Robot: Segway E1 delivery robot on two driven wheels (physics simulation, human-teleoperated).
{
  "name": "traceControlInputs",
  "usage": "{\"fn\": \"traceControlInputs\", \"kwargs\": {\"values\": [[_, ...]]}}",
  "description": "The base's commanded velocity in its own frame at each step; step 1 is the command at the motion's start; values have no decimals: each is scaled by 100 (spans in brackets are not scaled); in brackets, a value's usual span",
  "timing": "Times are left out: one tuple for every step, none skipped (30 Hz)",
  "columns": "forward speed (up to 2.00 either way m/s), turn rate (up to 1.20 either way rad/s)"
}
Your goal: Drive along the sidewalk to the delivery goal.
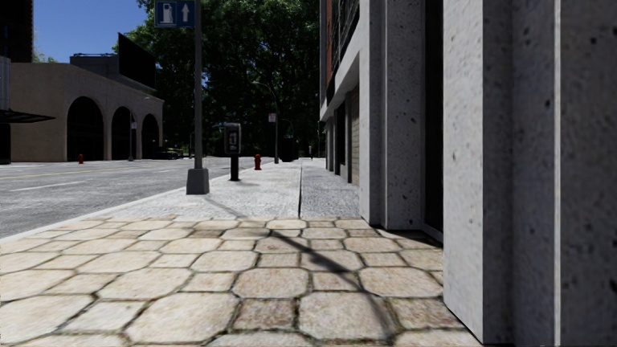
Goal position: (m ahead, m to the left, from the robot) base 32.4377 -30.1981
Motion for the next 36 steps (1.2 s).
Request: {"fn": "traceControlInputs", "kwargs": {"values": [[200,0],[200,0],[200,0],[200,0],[200,0],[200,0],[200,0],[200,0],[200,0],[200,0],[200,0],[200,0],[200,0],[200,0],[200,0],[200,0],[200,0],[200,0],[200,0],[200,0],[200,0],[200,0],[200,0],[200,0],[200,0],[200,32],[200,34],[200,0],[200,0],[200,0],[200,0],[200,0],[200,0],[200,0],[200,0],[200,0]]}}
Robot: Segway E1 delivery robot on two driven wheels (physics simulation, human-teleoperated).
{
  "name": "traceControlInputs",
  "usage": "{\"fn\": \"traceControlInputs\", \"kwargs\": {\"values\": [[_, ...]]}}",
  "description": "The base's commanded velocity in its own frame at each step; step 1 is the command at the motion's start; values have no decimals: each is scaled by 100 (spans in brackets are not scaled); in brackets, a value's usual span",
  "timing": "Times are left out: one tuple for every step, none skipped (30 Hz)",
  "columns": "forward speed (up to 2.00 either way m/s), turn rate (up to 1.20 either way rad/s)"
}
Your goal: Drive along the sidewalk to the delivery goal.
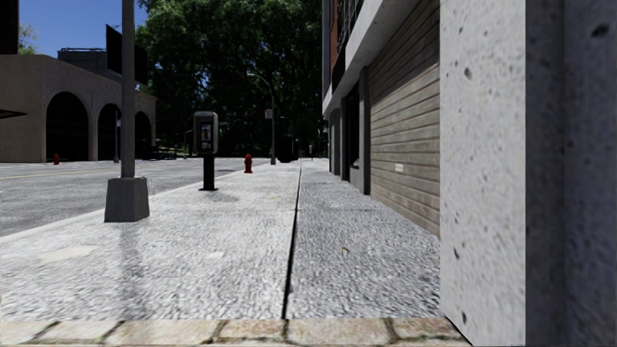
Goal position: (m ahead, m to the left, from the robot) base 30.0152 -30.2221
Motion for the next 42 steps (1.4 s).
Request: {"fn": "traceControlInputs", "kwargs": {"values": [[200,0],[200,0],[200,0],[200,0],[200,0],[200,0],[200,0],[200,0],[200,0],[200,0],[200,0],[200,0],[200,0],[200,0],[200,5],[200,19],[200,19],[200,25],[200,23],[200,0],[200,0],[200,0],[200,0],[200,0],[200,0],[200,0],[200,0],[200,0],[200,0],[200,0],[200,0],[200,0],[200,0],[200,0],[200,0],[200,0],[200,0],[200,0],[200,0],[200,0],[200,0],[200,0]]}}
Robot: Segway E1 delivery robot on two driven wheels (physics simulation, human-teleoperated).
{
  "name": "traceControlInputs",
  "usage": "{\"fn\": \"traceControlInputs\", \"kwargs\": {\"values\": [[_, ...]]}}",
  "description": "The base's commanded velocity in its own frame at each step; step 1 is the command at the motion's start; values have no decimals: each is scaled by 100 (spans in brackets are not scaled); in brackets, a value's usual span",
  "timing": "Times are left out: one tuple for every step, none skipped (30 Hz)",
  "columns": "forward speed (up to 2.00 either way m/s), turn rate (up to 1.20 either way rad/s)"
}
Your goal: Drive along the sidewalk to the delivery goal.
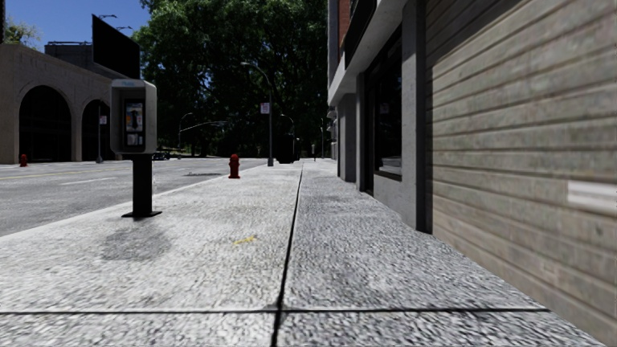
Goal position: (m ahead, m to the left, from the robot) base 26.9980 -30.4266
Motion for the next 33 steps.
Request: {"fn": "traceControlInputs", "kwargs": {"values": [[200,0],[200,0],[200,0],[200,0],[200,0],[200,0],[200,0],[200,0],[200,0],[200,0],[200,0],[200,0],[200,0],[200,0],[200,0],[200,0],[200,0],[200,0],[200,0],[200,0],[200,0],[200,0],[200,0],[200,0],[200,0],[200,0],[200,0],[200,0],[200,0],[200,0],[200,0],[200,0],[200,0]]}}
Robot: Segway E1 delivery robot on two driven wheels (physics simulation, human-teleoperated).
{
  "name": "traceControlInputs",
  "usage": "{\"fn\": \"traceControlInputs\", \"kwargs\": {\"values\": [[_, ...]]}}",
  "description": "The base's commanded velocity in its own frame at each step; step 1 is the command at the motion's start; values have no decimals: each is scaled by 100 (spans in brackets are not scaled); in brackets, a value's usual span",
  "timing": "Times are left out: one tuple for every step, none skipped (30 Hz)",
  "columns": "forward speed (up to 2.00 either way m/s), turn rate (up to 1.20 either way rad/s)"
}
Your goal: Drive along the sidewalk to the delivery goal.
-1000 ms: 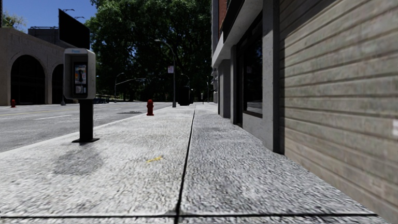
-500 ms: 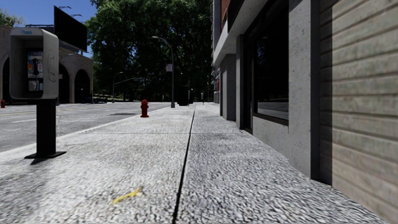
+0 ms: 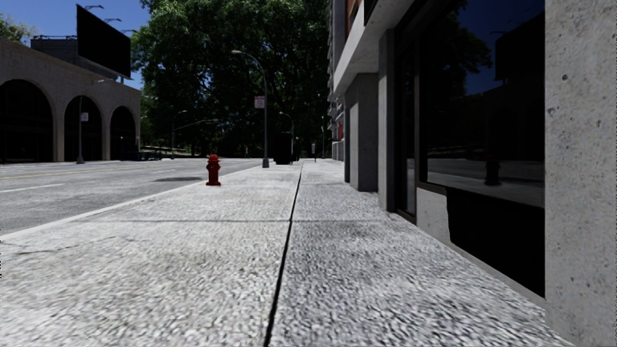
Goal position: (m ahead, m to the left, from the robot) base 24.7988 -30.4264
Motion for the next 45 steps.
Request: {"fn": "traceControlInputs", "kwargs": {"values": [[200,0],[200,0],[200,0],[200,0],[200,0],[200,0],[200,0],[200,0],[200,0],[200,0],[200,0],[200,0],[200,0],[200,0],[200,0],[200,0],[200,0],[200,0],[200,0],[200,0],[200,0],[200,0],[200,0],[200,0],[200,0],[200,0],[200,0],[200,0],[200,0],[200,0],[200,0],[200,0],[200,0],[200,0],[200,0],[200,0],[200,0],[200,0],[200,0],[200,0],[200,0],[200,0],[200,0],[200,0],[200,0]]}}
